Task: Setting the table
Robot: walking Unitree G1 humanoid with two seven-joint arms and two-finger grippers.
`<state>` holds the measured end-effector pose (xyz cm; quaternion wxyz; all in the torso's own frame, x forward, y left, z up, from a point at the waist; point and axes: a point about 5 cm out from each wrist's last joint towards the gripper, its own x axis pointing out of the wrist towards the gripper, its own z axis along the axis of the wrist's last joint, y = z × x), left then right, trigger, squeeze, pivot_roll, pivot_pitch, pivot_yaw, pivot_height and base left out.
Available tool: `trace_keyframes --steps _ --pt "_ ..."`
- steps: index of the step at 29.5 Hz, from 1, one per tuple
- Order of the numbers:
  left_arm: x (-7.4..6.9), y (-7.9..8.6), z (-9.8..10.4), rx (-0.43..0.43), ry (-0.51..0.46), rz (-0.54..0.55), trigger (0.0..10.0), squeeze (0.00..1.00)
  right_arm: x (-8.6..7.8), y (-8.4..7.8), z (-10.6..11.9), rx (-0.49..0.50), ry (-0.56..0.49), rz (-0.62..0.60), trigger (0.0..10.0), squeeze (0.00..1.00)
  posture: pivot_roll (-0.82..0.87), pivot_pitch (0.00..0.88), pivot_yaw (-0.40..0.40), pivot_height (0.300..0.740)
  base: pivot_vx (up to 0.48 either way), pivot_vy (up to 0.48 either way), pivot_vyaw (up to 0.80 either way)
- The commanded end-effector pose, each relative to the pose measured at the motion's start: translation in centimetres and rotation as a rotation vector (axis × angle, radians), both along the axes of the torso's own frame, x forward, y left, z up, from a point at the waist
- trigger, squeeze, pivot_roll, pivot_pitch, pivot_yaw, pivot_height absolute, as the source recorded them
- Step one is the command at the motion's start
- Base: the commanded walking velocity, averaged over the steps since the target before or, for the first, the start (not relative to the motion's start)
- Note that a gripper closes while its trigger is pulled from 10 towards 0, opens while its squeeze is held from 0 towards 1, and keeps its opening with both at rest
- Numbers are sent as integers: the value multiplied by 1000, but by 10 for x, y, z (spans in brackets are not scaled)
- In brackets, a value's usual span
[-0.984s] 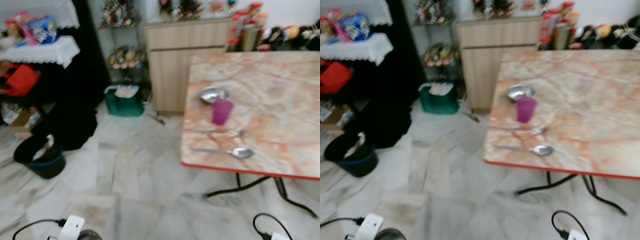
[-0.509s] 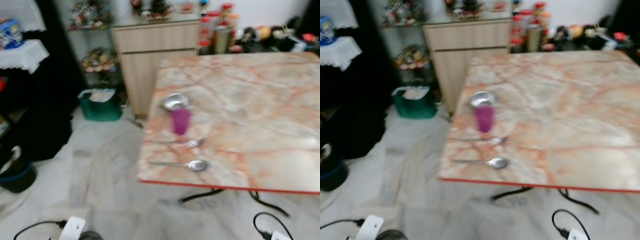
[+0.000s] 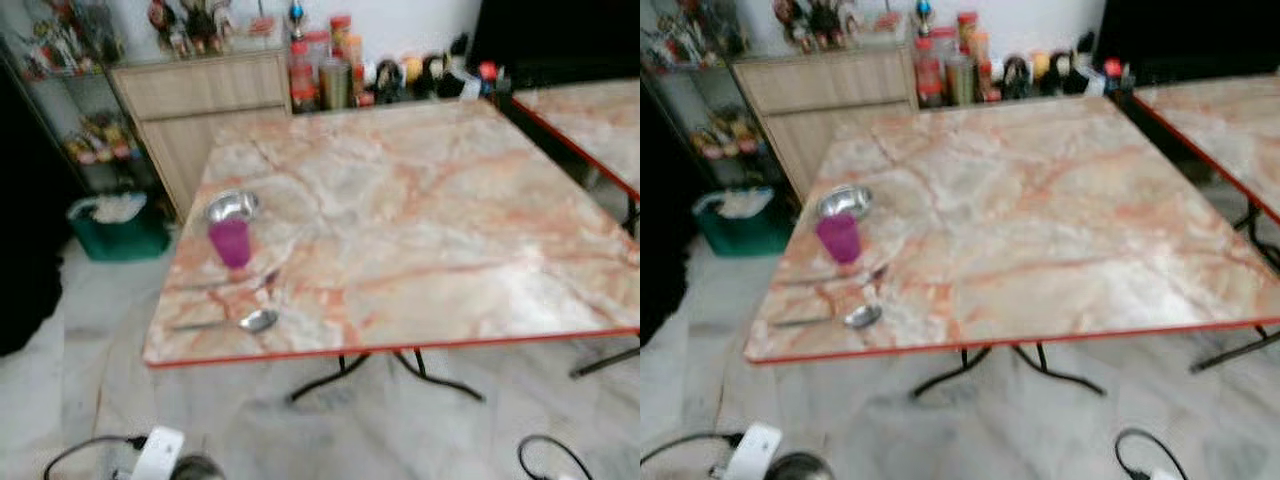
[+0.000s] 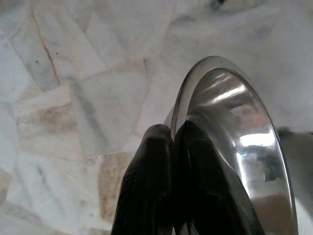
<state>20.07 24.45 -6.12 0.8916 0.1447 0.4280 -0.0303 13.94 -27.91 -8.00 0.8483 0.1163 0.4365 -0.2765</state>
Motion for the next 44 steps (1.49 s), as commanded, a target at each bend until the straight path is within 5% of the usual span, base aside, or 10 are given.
trace_keyframes --steps 1,24,44 --pt "-5 9 -1 28 29 12 10000 0 2 8 -2 25 -8 2 10000 0 10 61 72 740 259 -382 0" --pt "-3 10 1 29 19 5 10000 0 3 8 -2 12 2 25 10000 0 9 52 73 740 298 -368 139" --pt "-5 13 1 41 21 22 10000 0 2 8 -2 27 -1 12 10000 0 9 62 72 740 0 -309 0"
